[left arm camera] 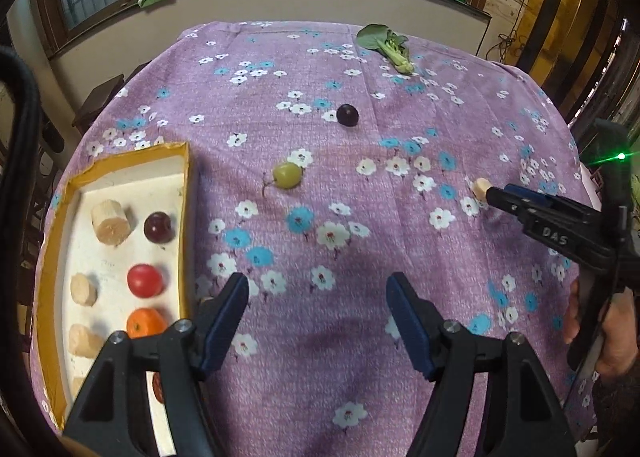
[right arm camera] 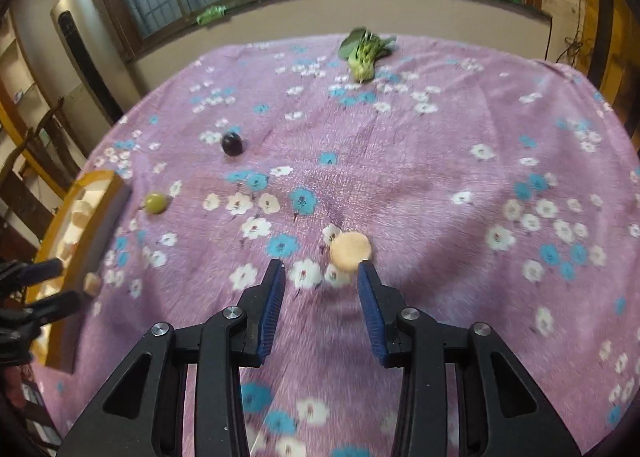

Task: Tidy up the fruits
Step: 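Move both grippers back toward the remaining yam slice and grapes, then grasp the green grape with the left gripper while the right gripper grasps the yam slice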

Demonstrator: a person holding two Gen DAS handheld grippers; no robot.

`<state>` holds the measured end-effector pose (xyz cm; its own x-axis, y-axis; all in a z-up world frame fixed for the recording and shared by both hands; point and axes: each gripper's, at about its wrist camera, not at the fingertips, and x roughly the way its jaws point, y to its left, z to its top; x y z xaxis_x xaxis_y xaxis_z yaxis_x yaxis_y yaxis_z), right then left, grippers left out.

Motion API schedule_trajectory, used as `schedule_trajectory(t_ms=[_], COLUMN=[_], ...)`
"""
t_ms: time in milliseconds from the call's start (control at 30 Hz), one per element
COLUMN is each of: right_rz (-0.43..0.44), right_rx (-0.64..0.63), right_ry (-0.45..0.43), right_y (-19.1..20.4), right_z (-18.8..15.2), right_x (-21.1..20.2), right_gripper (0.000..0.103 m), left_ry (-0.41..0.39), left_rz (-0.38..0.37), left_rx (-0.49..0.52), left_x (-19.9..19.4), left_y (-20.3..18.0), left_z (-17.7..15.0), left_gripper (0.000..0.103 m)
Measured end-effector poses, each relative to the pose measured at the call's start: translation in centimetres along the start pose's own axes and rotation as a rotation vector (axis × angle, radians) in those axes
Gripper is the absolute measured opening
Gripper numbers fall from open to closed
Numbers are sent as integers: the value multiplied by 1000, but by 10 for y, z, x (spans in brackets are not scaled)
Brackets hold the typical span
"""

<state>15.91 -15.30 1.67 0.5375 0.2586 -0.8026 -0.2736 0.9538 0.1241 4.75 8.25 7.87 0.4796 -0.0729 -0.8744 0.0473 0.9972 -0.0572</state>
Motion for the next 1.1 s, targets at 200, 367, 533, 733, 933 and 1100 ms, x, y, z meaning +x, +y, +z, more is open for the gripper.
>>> schedule_trajectory(t_ms=[200,367,533,733,933,1100], right_rz=[-9,-40,-54,-87,-98,-117], right_rx=[23,-44,-59,-57,-83,-104], right_ry=[0,-7,25,12,18,11], right_y=[-11,-8,-5,-6,-4,0], right_z=[3,-3,-2,-5,-3,-2], right_x=[16,13,19,24,26,27], right_gripper=[30,25,28,27,27,27], left_ry=[17,36,54,49,30,74], left_rz=[-3,-29,-55,-56,-51,-75], left_rx=[4,-8,-20,-47,-43,-80], left_x=[20,40,58,79,91,110], left_y=[11,16,19,26,23,26], left_z=[15,30,46,60,67,70], left_gripper=[74,74,74,74,71,29])
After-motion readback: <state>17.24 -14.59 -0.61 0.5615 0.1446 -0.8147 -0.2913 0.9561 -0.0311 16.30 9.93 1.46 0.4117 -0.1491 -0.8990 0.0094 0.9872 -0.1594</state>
